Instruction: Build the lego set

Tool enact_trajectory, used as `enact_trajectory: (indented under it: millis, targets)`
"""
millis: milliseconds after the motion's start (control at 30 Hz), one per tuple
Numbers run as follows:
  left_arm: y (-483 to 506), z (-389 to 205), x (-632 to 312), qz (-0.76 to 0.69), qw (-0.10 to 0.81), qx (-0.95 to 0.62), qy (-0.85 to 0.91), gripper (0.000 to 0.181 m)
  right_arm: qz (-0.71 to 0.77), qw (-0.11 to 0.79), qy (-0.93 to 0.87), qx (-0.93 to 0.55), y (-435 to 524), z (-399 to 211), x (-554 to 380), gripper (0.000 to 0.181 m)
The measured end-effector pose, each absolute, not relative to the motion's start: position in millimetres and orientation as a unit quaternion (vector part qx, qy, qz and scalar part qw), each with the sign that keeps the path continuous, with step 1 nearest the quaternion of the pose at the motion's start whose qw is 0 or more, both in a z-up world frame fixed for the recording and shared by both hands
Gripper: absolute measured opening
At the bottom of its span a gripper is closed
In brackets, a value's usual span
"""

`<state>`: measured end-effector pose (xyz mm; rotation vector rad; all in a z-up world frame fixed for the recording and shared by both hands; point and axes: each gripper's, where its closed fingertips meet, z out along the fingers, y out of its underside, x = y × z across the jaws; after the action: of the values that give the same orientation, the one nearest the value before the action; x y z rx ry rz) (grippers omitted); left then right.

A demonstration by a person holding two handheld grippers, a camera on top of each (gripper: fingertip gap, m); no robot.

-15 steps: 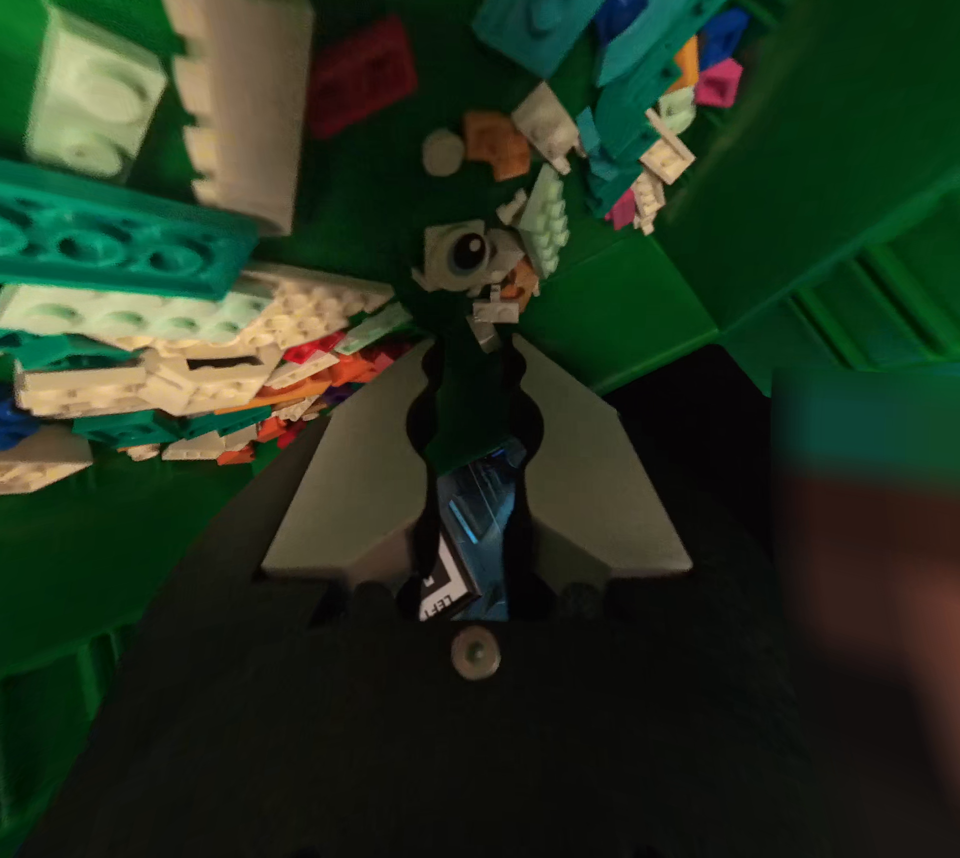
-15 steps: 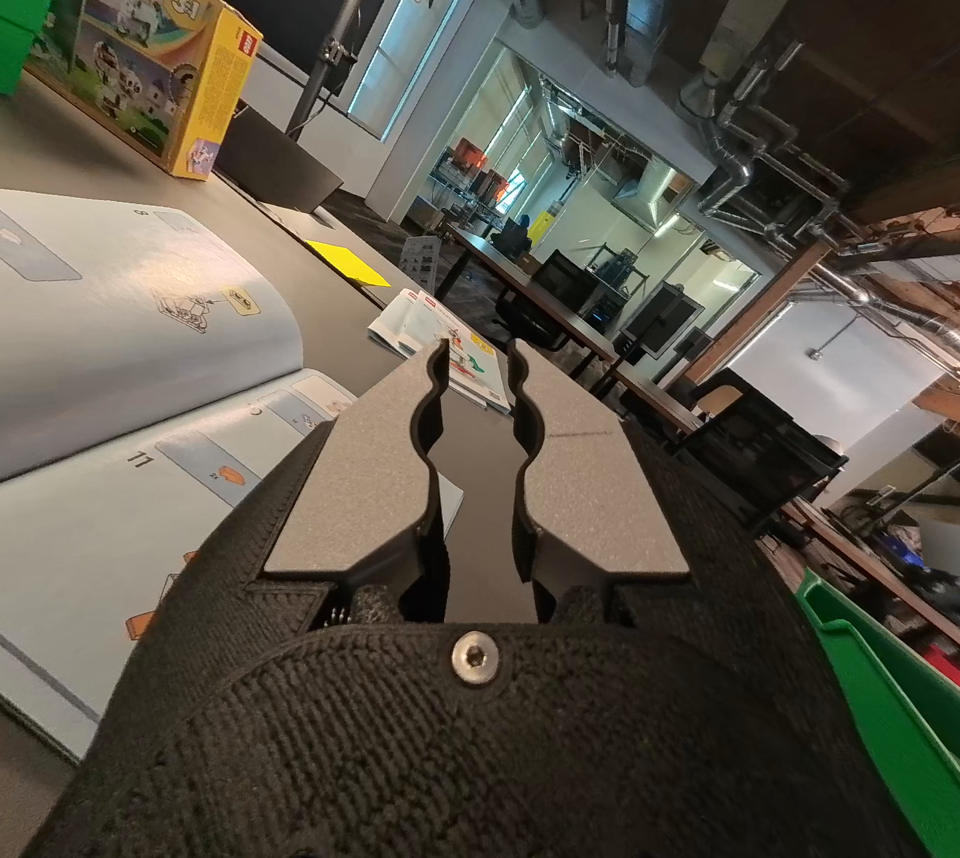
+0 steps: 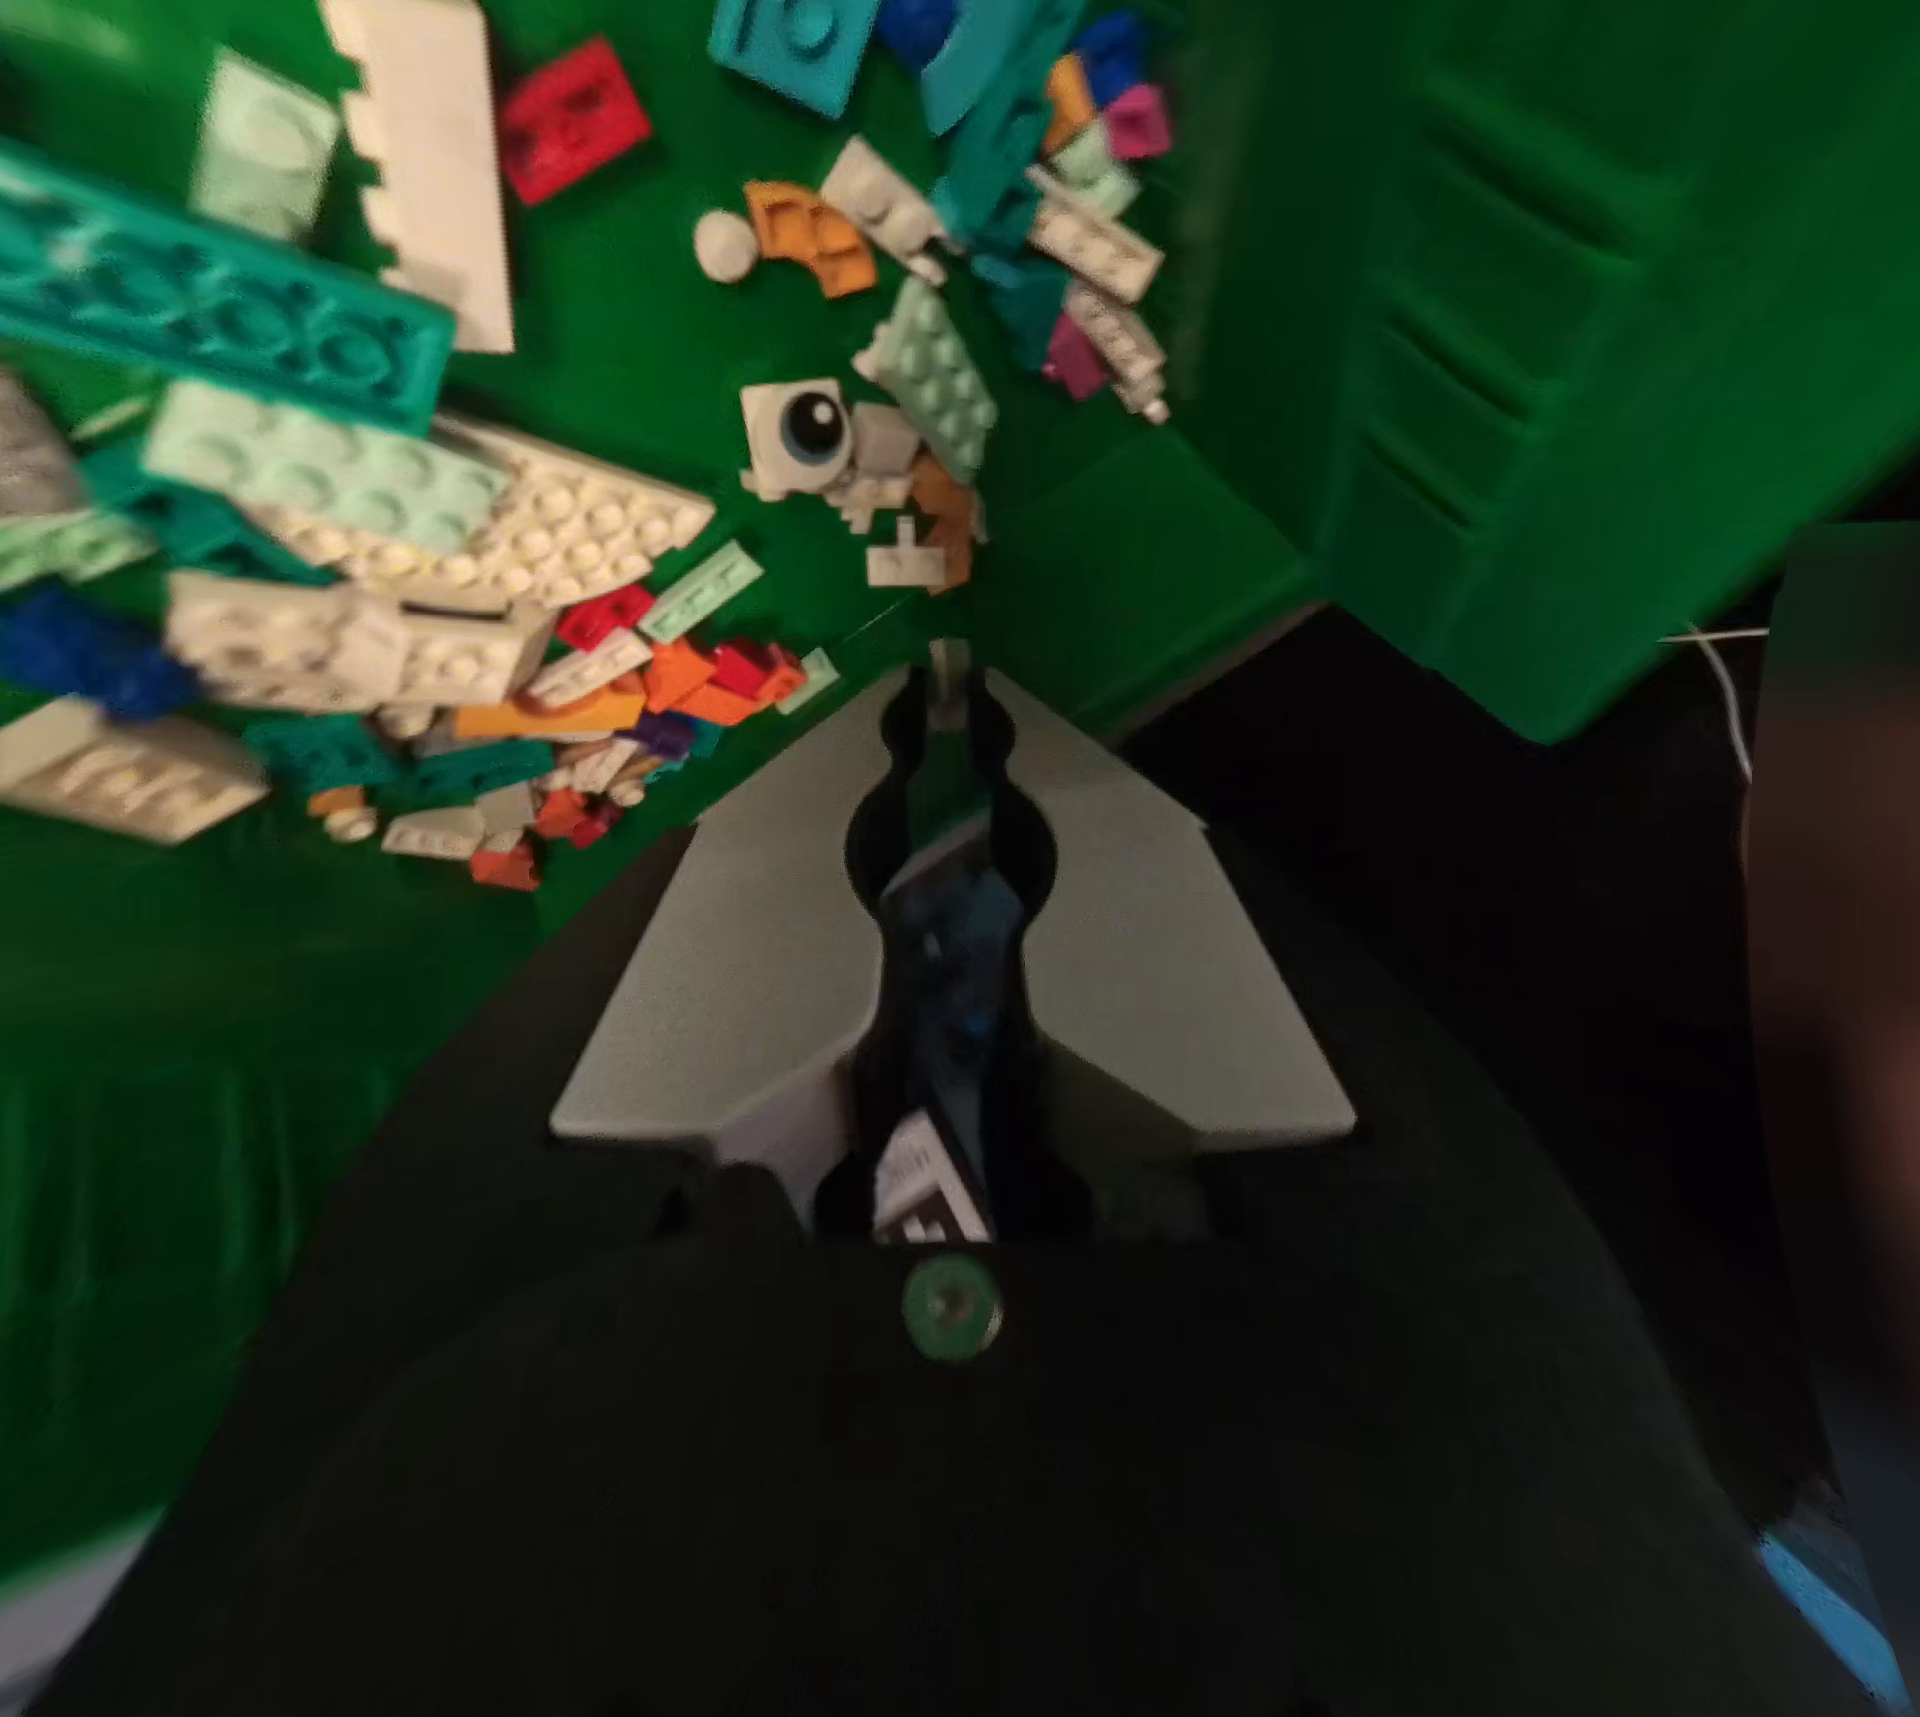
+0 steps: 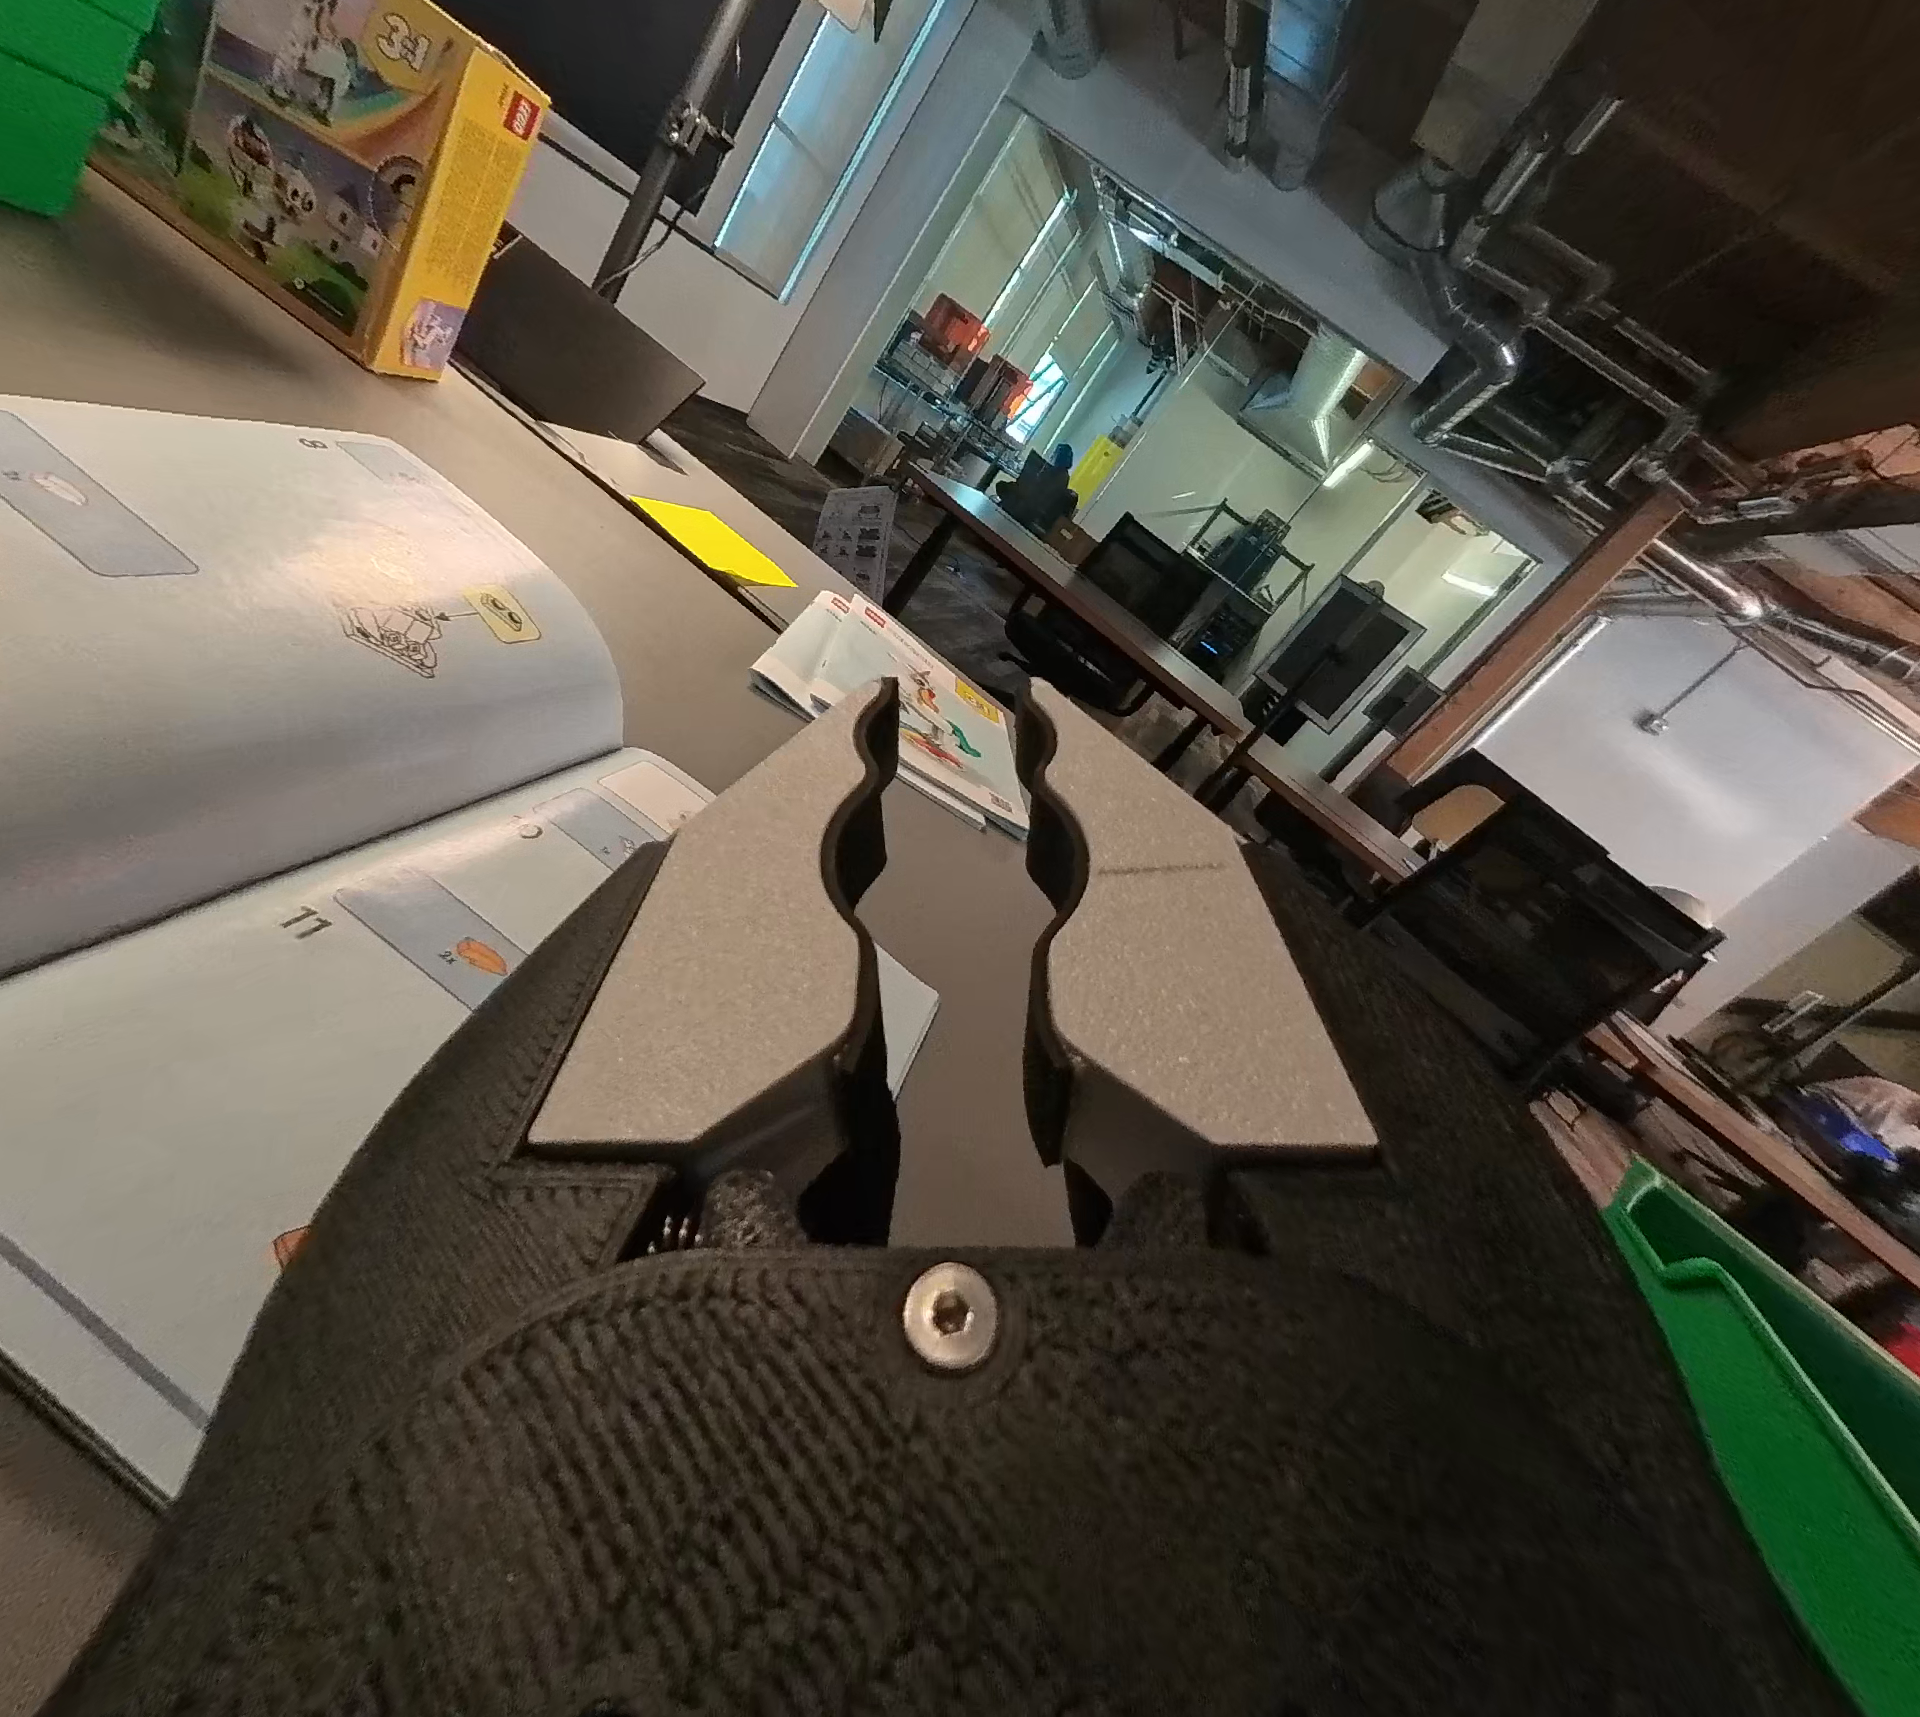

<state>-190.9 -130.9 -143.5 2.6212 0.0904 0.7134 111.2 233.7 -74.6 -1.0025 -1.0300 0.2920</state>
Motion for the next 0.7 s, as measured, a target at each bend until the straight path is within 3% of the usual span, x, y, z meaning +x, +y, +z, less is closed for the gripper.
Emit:
enact_trajectory:
  millis: [133, 300, 433, 567, 700]
  targets:
    - [-98.8, -95.4, -201.7, 0.198, 0.016, 0.980, 0.003, 0.007, 0.124, 0.744, -0.485, -0.444, 228.3, -75.5, 107.1, 0.020]
    - [-54.0, -24.6, -161.3, 0.159, -0.338, 0.926, -0.060, 0.006, 0.120, 0.743, -0.504, -0.424, 219.3, -76.8, 99.4, 0.020]
    - [-56.0, -9.6, -109.5, 0.141, -0.508, 0.846, -0.078, 0.007, 0.105, 0.746, -0.510, -0.415, 216.0, -75.4, 99.5, 0.020]
    - [-59.2, -25.0, -40.1, 0.219, -0.598, 0.769, -0.052, 0.006, 0.093, 0.745, -0.529, -0.394, 205.8, -78.3, 95.7, 0.019]
    - [-46.5, -86.2, 7.0, 0.221, -0.567, 0.792, -0.056, 0.007, 0.077, 0.741, -0.558, -0.365, 196.5, -82.8, 87.0, 0.019]
